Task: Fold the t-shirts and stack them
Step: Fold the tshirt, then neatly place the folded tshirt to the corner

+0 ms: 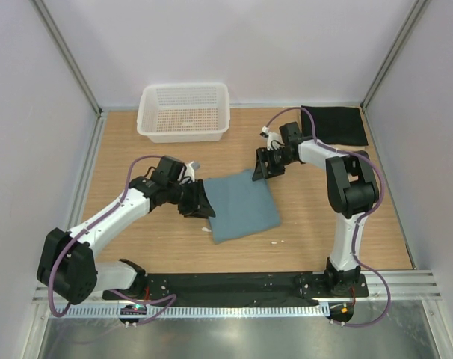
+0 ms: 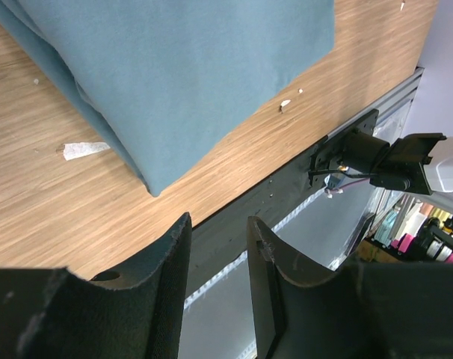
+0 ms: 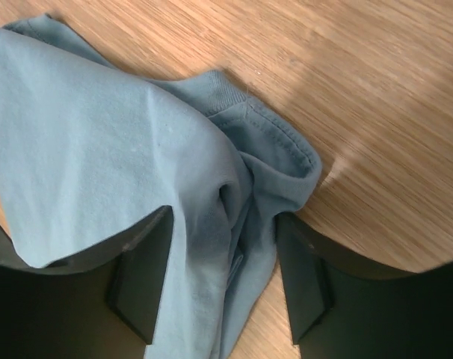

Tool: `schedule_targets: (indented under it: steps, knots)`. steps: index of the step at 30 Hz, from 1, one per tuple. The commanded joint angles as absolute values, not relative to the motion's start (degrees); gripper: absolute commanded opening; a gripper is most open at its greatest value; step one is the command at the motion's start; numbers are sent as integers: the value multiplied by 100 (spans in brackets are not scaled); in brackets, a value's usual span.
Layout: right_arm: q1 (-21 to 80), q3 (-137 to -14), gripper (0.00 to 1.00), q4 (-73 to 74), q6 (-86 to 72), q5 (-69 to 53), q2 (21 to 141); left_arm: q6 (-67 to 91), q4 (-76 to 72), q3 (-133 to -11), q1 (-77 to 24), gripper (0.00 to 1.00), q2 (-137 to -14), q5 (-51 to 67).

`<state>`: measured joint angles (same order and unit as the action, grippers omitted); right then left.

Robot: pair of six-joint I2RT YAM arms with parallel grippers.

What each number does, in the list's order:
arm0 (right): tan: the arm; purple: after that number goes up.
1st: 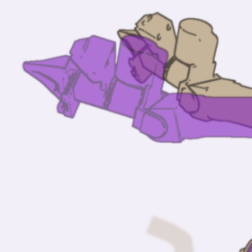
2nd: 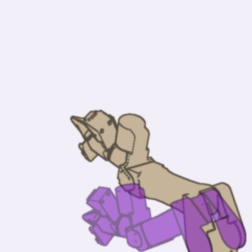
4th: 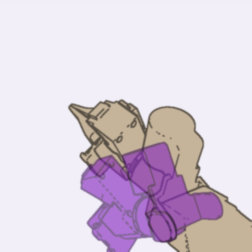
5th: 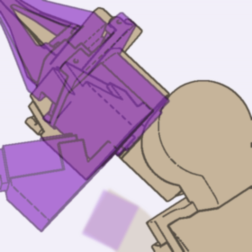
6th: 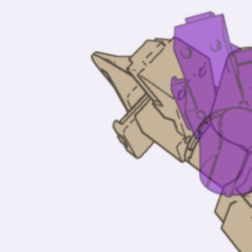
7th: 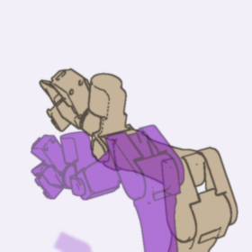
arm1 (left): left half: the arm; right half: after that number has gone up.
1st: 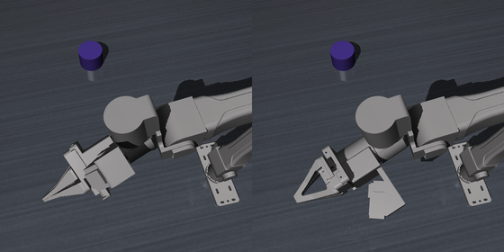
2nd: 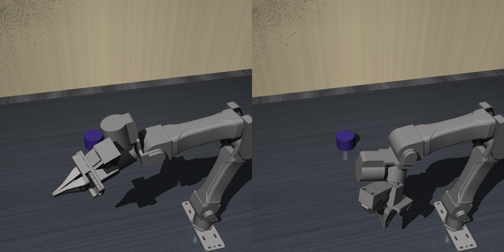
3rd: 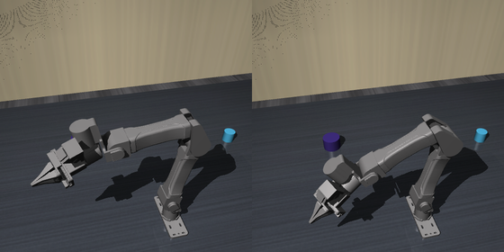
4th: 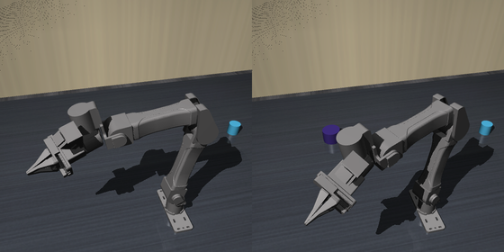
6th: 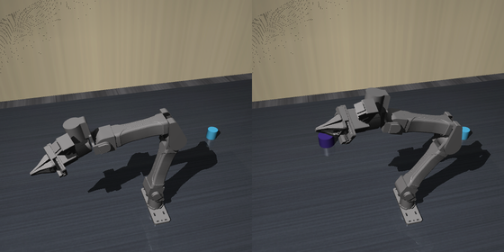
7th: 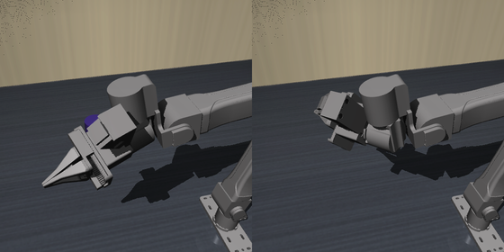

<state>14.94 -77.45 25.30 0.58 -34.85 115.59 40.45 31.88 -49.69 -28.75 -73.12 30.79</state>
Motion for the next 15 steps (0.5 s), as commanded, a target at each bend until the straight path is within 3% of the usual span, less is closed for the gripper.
schedule_targets:
  steps: [1,2,4,6,15]
  knots:
    - [1600,-7778,59,2663,159,-3498,11821,3999,3261,-4975,-2865,37,-7207,3059]
    - [1626,-7761,54,2672,106,-3507,11830,3982,3269,-4975,-2865,37,-7224,3050]
    - [1643,-7769,33,2724,70,-3516,11891,3964,3252,-4966,-2865,37,-7225,3050]
    - [1661,-7787,4,2716,-104,-3524,11979,3964,3252,-4966,-2865,38,-7242,3050]
    - [1845,-7971,1,2961,-606,-2368,11365,3903,3252,-4913,-2856,38,-7181,3111]
